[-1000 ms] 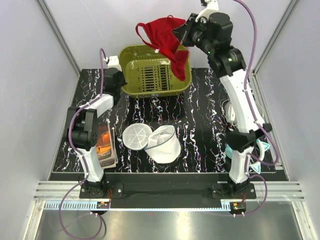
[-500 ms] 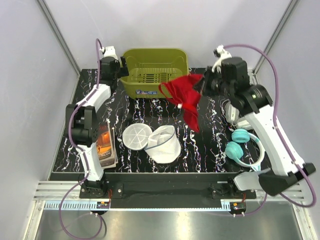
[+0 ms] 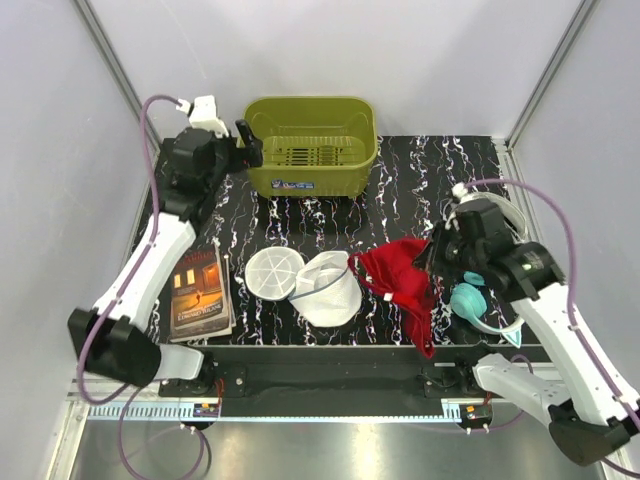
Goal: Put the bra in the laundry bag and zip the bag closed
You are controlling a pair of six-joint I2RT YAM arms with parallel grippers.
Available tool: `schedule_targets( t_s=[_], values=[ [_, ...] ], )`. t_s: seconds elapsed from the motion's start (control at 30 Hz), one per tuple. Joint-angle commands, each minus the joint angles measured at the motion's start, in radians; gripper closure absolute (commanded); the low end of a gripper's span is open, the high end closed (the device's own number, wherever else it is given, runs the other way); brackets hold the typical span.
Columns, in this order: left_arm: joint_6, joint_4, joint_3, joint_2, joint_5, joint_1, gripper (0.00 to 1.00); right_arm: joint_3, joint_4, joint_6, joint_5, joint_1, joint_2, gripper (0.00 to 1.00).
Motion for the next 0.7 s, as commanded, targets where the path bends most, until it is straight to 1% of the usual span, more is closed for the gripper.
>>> schedule_targets(
  t_s=[0.0,0.03,0.07,0.1,0.13,0.17,0.2,0.23,0.27,0.3,0.33,0.37,0.4,0.47,0.5,0.53,0.57,0.6,0.63,0.67],
  values=[
    [-0.096,-0.093,-0.12,-0.121,0.087,-0.117,0.11,-0.154,0.104,0.002,0.048,0.002,0.079,1.0],
    [-0.105,-0.093,-0.142,-0.141,0.089,-0.147,0.11,-0.168,0.143,-0.02,0.058,0.002,0.135,1.0],
    [-0.114,-0.1,-0.16,-0.155,0.107,-0.204,0.11,-0.182,0.177,-0.059,0.065,0.002,0.171,1.0],
    [-0.119,-0.119,-0.162,-0.17,0.11,-0.233,0.12,-0.179,0.212,-0.069,0.13,-0.009,0.207,1.0],
    [-0.128,-0.14,-0.163,-0.175,0.109,-0.262,0.14,-0.171,0.22,-0.075,0.137,-0.021,0.293,1.0],
    [-0.133,-0.16,-0.162,-0.177,0.113,-0.32,0.14,-0.151,0.232,-0.092,0.131,-0.04,0.335,1.0],
    [-0.134,-0.171,-0.16,-0.178,0.113,-0.348,0.15,-0.141,0.246,-0.097,0.123,-0.067,0.379,1.0],
    [-0.148,-0.186,-0.157,-0.175,0.106,-0.374,0.16,-0.13,0.252,-0.097,0.115,-0.083,0.457,0.97],
    [-0.156,-0.188,-0.154,-0.167,0.112,-0.417,0.17,-0.11,0.264,-0.098,0.097,-0.098,0.494,0.86],
    [-0.163,-0.188,-0.153,-0.16,0.118,-0.439,0.18,-0.099,0.296,-0.104,0.036,-0.104,0.528,0.79],
    [-0.162,-0.186,-0.148,-0.149,0.122,-0.459,0.18,-0.075,0.307,-0.112,0.007,-0.115,0.589,0.71],
    [-0.154,-0.189,-0.134,-0.116,0.122,-0.494,0.2,-0.061,0.314,-0.115,-0.023,-0.117,0.614,0.58],
    [-0.148,-0.191,-0.125,-0.097,0.122,-0.505,0.22,-0.049,0.305,-0.115,-0.073,-0.117,0.631,0.37],
    [-0.151,-0.194,-0.089,-0.03,0.167,-0.517,0.27,-0.053,0.285,-0.091,-0.113,-0.13,0.614,0.22],
    [-0.153,-0.194,-0.073,-0.002,0.185,-0.52,0.3,-0.065,0.265,-0.081,-0.133,-0.139,0.56,0.1],
    [-0.154,-0.193,-0.038,0.024,0.214,-0.536,0.32,-0.099,0.252,-0.068,-0.135,-0.162,0.523,0.04],
    [-0.153,-0.194,-0.019,0.084,0.228,-0.548,0.34,-0.117,0.225,-0.061,-0.133,-0.175,0.486,0.0],
    [-0.148,-0.194,0.0,0.113,0.242,-0.559,0.35,-0.131,0.205,-0.058,-0.133,-0.19,0.412,0.0],
    [-0.15,-0.196,0.036,0.141,0.262,-0.58,0.37,-0.16,0.185,-0.049,-0.138,-0.222,0.378,0.0],
    [-0.151,-0.196,0.054,0.2,0.277,-0.589,0.42,-0.174,0.139,-0.043,-0.152,-0.23,0.349,0.0]
  ],
)
